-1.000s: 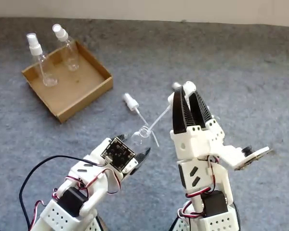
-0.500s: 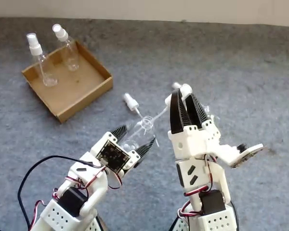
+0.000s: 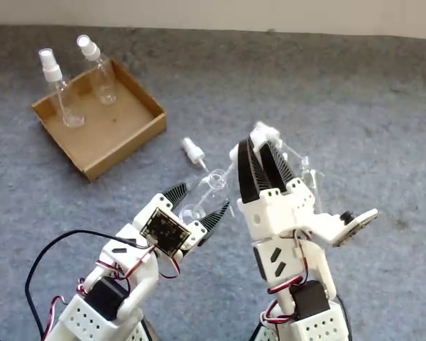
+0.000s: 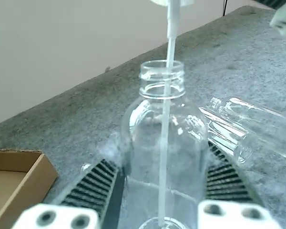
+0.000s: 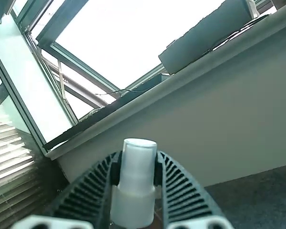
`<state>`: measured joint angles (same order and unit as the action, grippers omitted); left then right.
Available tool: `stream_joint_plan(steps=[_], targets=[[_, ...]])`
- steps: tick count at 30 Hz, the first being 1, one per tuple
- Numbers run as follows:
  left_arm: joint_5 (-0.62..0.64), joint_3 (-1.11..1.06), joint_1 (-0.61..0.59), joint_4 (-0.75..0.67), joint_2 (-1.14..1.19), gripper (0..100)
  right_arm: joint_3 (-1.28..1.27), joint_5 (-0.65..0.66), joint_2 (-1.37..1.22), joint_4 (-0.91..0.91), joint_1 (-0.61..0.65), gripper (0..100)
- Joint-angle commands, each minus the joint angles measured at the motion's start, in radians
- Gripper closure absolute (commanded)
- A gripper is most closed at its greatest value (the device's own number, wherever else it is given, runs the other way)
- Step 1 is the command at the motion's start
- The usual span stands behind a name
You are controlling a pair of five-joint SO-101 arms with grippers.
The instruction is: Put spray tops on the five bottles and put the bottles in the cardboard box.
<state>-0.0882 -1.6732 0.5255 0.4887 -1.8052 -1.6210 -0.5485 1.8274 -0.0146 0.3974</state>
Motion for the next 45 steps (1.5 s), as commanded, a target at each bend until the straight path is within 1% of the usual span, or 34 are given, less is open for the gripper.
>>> stream_joint_plan(steps=[1,3,4,8,9,11,15,17,20,22,43,45], targets=[[-0.006,-0.022,-0.010,-0.035,-0.015,95,0.015,0.006,0.008,-0.027,0.021,98.6],[-0.006,-0.022,-0.010,-0.035,-0.015,95,0.015,0.009,0.008,-0.027,0.062,98.6],[-0.006,-0.022,-0.010,-0.035,-0.015,95,0.013,0.032,0.008,-0.027,0.087,98.6],[-0.006,-0.022,-0.015,-0.035,-0.015,95,0.007,0.227,0.008,-0.027,0.173,98.6],[-0.006,-0.022,-0.016,-0.037,-0.015,95,0.007,0.261,0.008,-0.027,0.194,98.6],[-0.006,-0.022,-0.016,-0.037,-0.015,95,0.007,0.288,0.008,-0.027,0.225,98.6],[-0.008,-0.022,-0.018,-0.038,-0.015,95,0.005,0.288,0.008,-0.022,0.228,98.5],[-0.008,-0.022,-0.018,-0.038,-0.015,95,0.005,0.288,0.008,0.042,0.228,98.3],[-0.008,-0.022,-0.018,-0.038,-0.015,95,0.012,0.287,0.010,0.185,0.232,98.1],[-0.008,-0.022,-0.018,-0.040,-0.015,95,0.021,0.287,0.010,0.228,0.232,98.1],[-0.011,-0.022,-0.019,-0.041,-0.015,95,0.031,0.287,0.012,0.234,0.226,98.1],[-0.008,-0.022,-0.019,-0.041,-0.015,95,0.031,0.288,0.012,0.282,0.226,98.1]])
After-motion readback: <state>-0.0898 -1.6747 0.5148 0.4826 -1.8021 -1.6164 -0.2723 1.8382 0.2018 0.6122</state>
